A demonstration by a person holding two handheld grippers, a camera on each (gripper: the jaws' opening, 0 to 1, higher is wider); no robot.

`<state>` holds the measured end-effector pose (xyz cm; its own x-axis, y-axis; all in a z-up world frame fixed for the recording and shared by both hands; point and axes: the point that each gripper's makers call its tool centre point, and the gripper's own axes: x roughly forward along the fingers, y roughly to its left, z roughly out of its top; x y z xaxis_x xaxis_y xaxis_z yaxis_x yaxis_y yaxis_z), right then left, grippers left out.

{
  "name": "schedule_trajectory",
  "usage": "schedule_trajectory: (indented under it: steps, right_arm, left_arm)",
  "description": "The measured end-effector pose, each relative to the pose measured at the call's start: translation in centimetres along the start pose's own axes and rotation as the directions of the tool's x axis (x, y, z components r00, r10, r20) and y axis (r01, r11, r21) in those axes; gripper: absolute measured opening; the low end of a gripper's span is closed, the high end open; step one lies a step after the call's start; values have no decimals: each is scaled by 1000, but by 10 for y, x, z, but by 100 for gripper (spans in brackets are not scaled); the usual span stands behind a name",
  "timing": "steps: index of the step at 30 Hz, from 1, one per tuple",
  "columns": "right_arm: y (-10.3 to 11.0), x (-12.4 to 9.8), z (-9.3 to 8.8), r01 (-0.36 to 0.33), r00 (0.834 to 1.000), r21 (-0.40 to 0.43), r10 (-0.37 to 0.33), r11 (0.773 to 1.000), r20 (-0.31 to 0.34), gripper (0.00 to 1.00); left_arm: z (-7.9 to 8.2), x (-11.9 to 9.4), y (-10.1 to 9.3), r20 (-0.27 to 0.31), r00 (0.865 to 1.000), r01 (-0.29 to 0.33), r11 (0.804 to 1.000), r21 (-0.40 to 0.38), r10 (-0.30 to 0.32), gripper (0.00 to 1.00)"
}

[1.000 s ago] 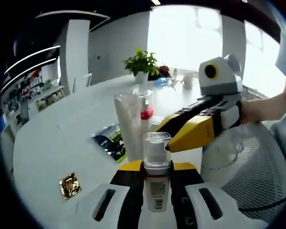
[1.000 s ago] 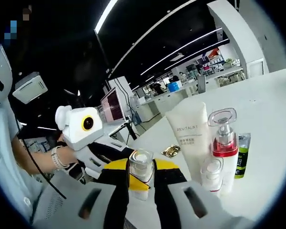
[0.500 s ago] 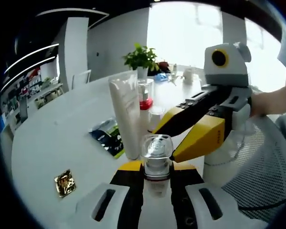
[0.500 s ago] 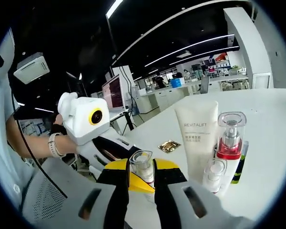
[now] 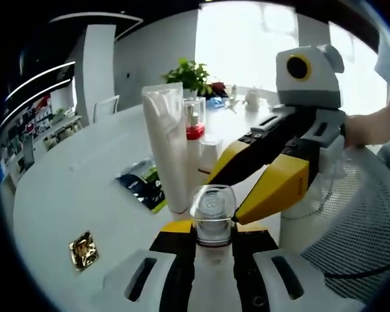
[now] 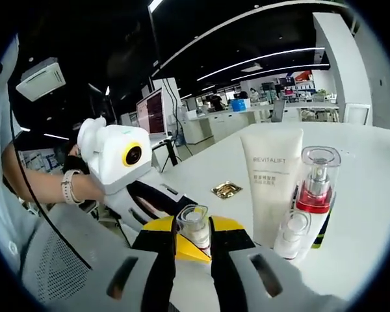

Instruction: Arrange the skincare products in the storage area until every visible bottle or jar stands upright without overlapping.

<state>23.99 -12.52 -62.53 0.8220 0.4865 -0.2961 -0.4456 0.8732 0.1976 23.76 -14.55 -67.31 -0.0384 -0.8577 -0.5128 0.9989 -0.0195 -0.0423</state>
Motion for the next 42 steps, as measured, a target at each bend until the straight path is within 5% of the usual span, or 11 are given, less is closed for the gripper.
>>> schedule_trajectory:
  steps: [14,23,28,32,36,42]
  right_arm:
    - [-5,-3,5,14,1000,9,-14,1000,28,22]
    - [-21,-23,9,50,997,69,-54,996,57,23]
    - [-27,-31,1,60,998,52,-61,997,13,22]
    - [-21,-30,-19,25,994,-17,-27,1000,-107,21]
    - [-17,-22,-29,-5,985,-73,-8,997,-175,21]
    - [-16,-9,-37,-55,972,-80,35,995,-234,19]
  left_arm:
    - [-2,1,1,13,1000,-8,999,54,7,18]
    - [-17,-5,2,-82,996,-34,996,80,40,35]
    - [-27,-10,5,-144,988,-53,997,57,61,32]
    - [-38,-13,5,-212,975,-60,997,53,69,27]
    - [-41,-19,0,-237,970,-60,998,-5,57,24]
    - [-34,-26,-8,-234,971,-55,998,10,56,18]
